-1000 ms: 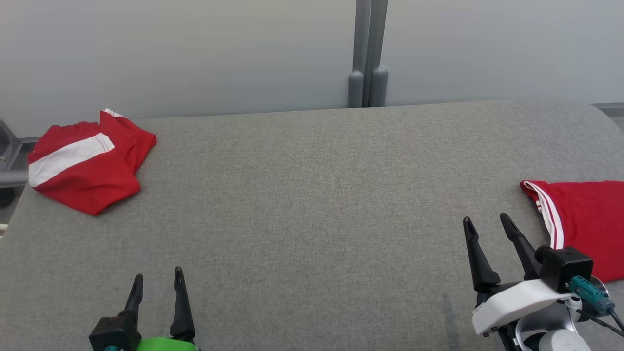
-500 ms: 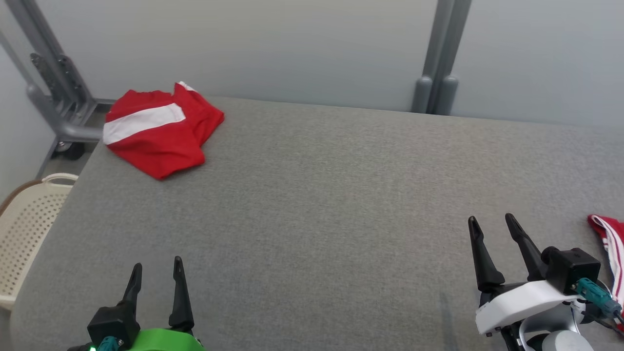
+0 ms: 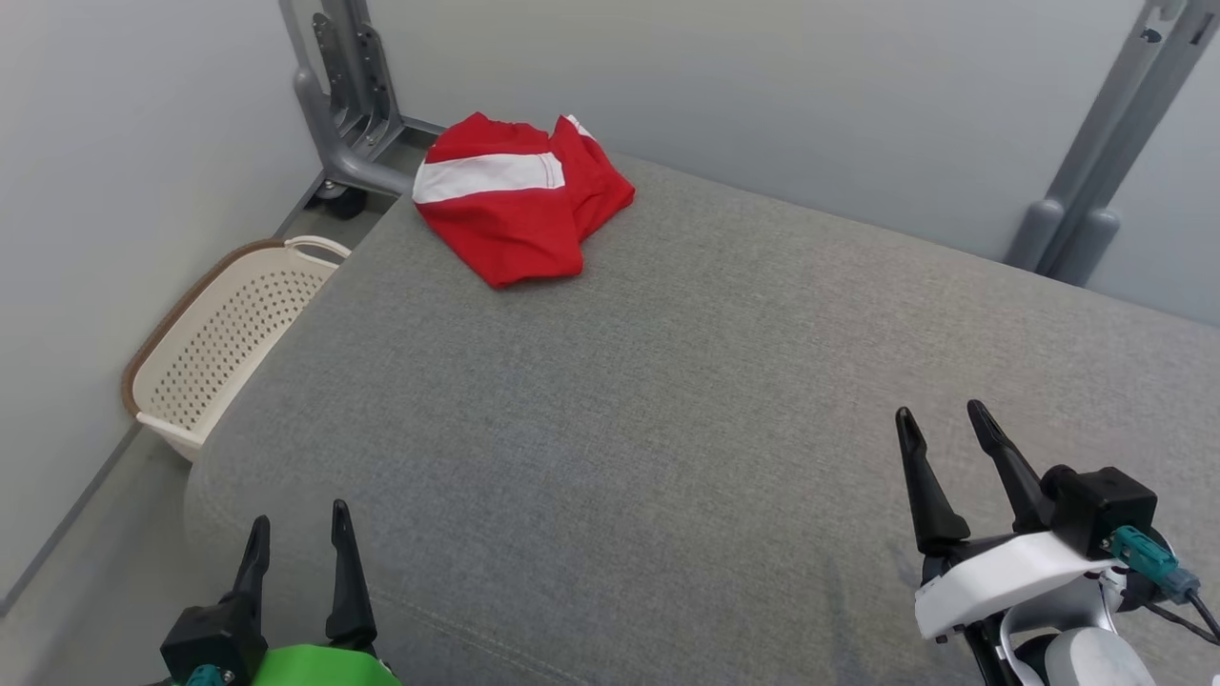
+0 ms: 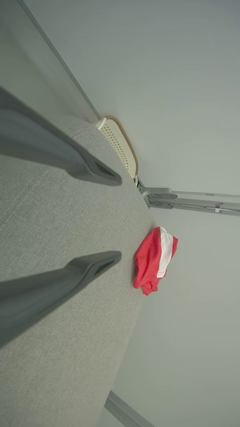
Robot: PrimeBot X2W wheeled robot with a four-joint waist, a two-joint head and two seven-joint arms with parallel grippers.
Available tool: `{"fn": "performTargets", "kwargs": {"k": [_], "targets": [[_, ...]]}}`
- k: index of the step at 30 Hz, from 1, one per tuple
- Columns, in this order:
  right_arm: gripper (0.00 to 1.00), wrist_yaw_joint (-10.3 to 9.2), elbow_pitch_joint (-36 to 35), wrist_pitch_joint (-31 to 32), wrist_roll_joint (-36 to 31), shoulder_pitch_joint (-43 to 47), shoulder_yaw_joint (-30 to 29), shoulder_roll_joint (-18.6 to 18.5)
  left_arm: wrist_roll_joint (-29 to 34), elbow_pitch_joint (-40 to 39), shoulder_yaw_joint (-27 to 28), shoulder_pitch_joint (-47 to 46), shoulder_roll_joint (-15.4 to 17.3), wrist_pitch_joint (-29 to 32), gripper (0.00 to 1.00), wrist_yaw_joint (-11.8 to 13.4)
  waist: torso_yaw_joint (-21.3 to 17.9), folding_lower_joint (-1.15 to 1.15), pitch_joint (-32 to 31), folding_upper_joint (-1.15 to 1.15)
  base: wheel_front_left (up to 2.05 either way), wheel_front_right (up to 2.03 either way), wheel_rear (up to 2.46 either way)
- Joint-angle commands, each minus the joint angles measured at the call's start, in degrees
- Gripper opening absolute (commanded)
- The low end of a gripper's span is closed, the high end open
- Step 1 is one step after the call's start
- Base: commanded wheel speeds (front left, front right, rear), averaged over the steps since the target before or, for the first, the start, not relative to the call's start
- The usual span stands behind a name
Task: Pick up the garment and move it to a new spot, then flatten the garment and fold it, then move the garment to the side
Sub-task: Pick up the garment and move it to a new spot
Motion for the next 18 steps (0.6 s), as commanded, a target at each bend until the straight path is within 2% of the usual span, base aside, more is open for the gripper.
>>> {"fn": "performTargets", "kwargs": {"k": [1, 8, 14, 18], "targets": [[1.00, 0.00, 0.24, 0.27, -0.44, -0.37, 0.02, -0.24, -0.36, -0.28, 0.18, 0.32, -0.36, -0.30, 1.00, 0.15, 2.29, 0.00, 0.69, 0.00, 0.00, 0.00, 0.00], [1.00, 0.00, -0.05, 0.42, -0.47, 0.04, -0.08, -0.24, -0.57, -0.04, -0.15, -0.07, -0.45, -0.12, 1.00, -0.16, 2.00, 0.00, 0.43, 0.00, 0.00, 0.00, 0.00], [1.00, 0.00, -0.85, 0.72, -0.71, 0.33, -0.63, -0.23, -2.37, -1.28, 0.53, -2.30, -0.59, 0.59, 1.00, -1.67, 0.71, 0.00, 0.93, 0.00, 0.00, 0.00, 0.00], [1.00, 0.00, -1.56, 0.92, -1.07, -0.33, -0.98, -0.24, -1.63, -2.35, 0.87, -8.47, 1.95, 2.54, 1.00, -3.74, -0.62, 0.00, 1.82, 0.00, 0.00, 0.00, 0.00]]}}
